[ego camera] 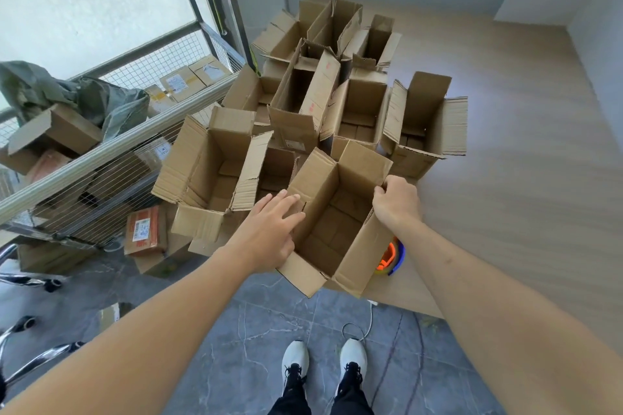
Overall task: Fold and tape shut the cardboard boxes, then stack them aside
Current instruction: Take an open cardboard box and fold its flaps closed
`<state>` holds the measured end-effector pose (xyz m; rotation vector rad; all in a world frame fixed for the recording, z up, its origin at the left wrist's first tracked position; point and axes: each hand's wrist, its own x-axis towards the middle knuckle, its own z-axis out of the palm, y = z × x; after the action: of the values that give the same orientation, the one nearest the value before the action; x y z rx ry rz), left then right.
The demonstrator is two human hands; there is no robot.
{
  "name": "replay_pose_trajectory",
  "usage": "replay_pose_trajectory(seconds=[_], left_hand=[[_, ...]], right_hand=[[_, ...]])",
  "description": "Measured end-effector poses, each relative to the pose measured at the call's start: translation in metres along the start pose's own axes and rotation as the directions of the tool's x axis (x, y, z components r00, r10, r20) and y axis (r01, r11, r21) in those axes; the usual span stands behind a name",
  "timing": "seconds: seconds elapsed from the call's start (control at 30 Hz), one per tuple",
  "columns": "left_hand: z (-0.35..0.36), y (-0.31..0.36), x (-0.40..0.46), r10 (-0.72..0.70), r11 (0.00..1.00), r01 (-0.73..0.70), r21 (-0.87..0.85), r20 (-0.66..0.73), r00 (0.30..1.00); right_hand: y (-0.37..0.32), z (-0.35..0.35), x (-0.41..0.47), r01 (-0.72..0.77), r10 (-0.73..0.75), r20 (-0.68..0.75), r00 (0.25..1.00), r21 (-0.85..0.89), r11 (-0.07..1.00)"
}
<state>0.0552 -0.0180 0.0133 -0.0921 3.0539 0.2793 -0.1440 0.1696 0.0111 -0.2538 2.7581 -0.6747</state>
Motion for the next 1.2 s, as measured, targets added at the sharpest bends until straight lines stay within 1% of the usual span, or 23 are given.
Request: replay_pose_trajectory(seconds=[0.2,0.3,0.37,0.5,0.53,0.6,0.63,0.67,0.7,0.73,0.77,0.8,0.83,0.87,0.97,1.1,1.2], left_hand=[[-0.024,0.010,0.015,0.041,0.998,-0.045,-0.049,-0.082,0.996],[-0.039,0.017,0.030,0.083,0.996,-0.085,-0.023,-0.106,0.991],[-0.049,0.028,0.040,0.086,0.996,-0.085,0.009,-0.123,0.989],[-0.065,0.062,0.059,-0.059,0.997,0.053,-0.058,-0.106,0.993],[-0.067,0.072,0.063,-0.093,0.992,0.084,-0.096,-0.101,0.990],[-0.069,0.094,0.074,-0.179,0.956,0.158,-0.245,-0.064,0.982],[-0.070,0.104,0.081,-0.233,0.913,0.214,-0.348,-0.013,0.972],[-0.071,0.116,0.089,-0.293,0.841,0.284,-0.461,0.053,0.955],[-0.071,0.128,0.098,-0.356,0.736,0.361,-0.574,0.126,0.926],[-0.072,0.140,0.106,-0.397,0.601,0.427,-0.676,0.211,0.893],[-0.071,0.152,0.113,-0.406,0.468,0.468,-0.750,0.288,0.867],[-0.068,0.163,0.121,-0.389,0.379,0.480,-0.791,0.335,0.858],[-0.063,0.173,0.127,-0.360,0.346,0.474,-0.810,0.352,0.864],[-0.057,0.183,0.133,-0.334,0.360,0.455,-0.814,0.344,0.878],[-0.034,0.208,0.150,-0.312,0.484,0.423,-0.766,0.301,0.901],[-0.009,0.241,0.160,-0.326,0.567,0.446,-0.692,0.309,0.893],[0.013,0.251,0.164,-0.326,0.617,0.465,-0.636,0.331,0.886]], right_hand=[[0.004,-0.041,-0.013,-0.049,0.048,-0.095,0.994,-0.004,0.999],[0.012,-0.067,-0.022,-0.130,0.125,-0.154,0.980,-0.017,0.991],[0.022,-0.085,-0.029,-0.197,0.196,-0.178,0.964,0.010,0.980],[0.055,-0.113,-0.040,-0.282,0.311,-0.229,0.922,0.149,0.948],[0.066,-0.119,-0.042,-0.293,0.333,-0.238,0.912,0.187,0.938],[0.087,-0.129,-0.045,-0.317,0.369,-0.243,0.897,0.228,0.921],[0.098,-0.135,-0.045,-0.329,0.385,-0.244,0.890,0.243,0.913],[0.108,-0.140,-0.046,-0.339,0.400,-0.247,0.883,0.254,0.906],[0.119,-0.144,-0.045,-0.349,0.415,-0.249,0.875,0.268,0.898],[0.129,-0.148,-0.044,-0.356,0.428,-0.251,0.868,0.286,0.890],[0.139,-0.151,-0.042,-0.364,0.442,-0.249,0.862,0.304,0.881],[0.149,-0.153,-0.039,-0.371,0.453,-0.243,0.858,0.317,0.873],[0.160,-0.156,-0.036,-0.376,0.459,-0.234,0.857,0.324,0.868],[0.171,-0.157,-0.032,-0.378,0.459,-0.227,0.859,0.326,0.867],[0.200,-0.162,-0.022,-0.382,0.447,-0.201,0.872,0.295,0.876],[0.232,-0.161,-0.014,-0.370,0.394,-0.090,0.915,0.205,0.906],[0.252,-0.149,-0.015,-0.331,0.337,-0.012,0.941,0.155,0.931]])
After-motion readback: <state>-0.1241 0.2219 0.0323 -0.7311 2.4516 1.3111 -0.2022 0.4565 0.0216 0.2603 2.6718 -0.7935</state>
